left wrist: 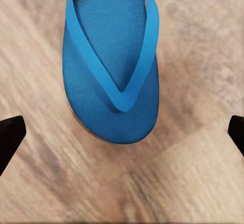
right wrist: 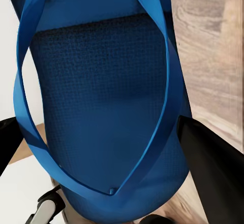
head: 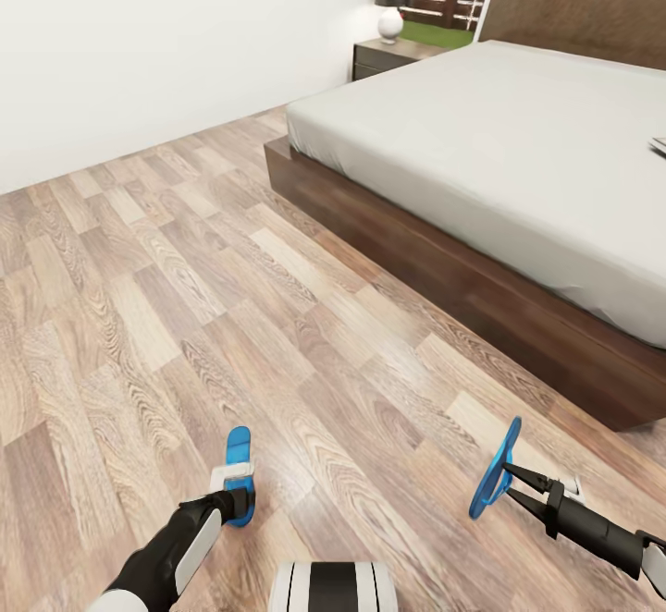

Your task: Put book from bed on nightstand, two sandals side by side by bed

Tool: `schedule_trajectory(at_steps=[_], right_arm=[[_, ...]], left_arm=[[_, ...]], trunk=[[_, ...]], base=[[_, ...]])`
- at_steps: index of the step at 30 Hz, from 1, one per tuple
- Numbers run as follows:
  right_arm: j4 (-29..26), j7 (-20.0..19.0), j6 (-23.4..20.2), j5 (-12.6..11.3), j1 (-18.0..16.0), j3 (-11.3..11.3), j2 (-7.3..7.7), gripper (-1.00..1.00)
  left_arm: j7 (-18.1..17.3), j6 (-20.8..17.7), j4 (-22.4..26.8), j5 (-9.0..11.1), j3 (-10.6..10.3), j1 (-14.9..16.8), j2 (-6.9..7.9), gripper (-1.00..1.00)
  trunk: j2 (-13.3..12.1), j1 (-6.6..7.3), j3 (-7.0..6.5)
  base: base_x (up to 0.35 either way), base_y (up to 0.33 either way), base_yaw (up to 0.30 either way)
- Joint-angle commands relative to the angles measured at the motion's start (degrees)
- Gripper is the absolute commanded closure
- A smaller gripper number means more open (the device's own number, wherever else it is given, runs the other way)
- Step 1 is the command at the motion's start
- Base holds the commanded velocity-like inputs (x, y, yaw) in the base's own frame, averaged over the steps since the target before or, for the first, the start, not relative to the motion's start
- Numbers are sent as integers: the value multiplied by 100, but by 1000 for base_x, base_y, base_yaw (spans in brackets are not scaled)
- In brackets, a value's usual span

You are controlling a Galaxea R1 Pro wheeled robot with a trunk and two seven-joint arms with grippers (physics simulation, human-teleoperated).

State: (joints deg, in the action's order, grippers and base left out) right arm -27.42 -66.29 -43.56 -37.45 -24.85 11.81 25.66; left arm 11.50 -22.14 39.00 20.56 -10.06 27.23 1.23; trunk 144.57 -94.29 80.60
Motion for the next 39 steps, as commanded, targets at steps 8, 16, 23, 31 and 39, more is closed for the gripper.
schedule_trajectory(at_steps=[8,16,23,31,39], right_arm=[[0,-4,-39,-26,-2,0,1,100],[0,-1,-40,-26,-2,-2,1,100],[0,-2,-38,-26,-2,-1,-1,100],[0,-1,-40,-26,-2,-3,0,100],[0,1,-40,-26,-2,-3,1,100]], left_arm=[[58,-18,11,54,-40,2,9,-100],[63,-24,15,54,-21,2,15,-100],[63,-19,19,54,-14,2,17,-100],[55,-18,20,54,-16,2,17,-100],[72,-18,20,54,-10,2,17,-100]], trunk=[[8,-12,115],[8,-12,115],[8,-12,115],[8,-12,115],[8,-12,115]], base=[[0,0,0],[75,0,0],[86,0,0],[162,0,0],[145,0,0]])
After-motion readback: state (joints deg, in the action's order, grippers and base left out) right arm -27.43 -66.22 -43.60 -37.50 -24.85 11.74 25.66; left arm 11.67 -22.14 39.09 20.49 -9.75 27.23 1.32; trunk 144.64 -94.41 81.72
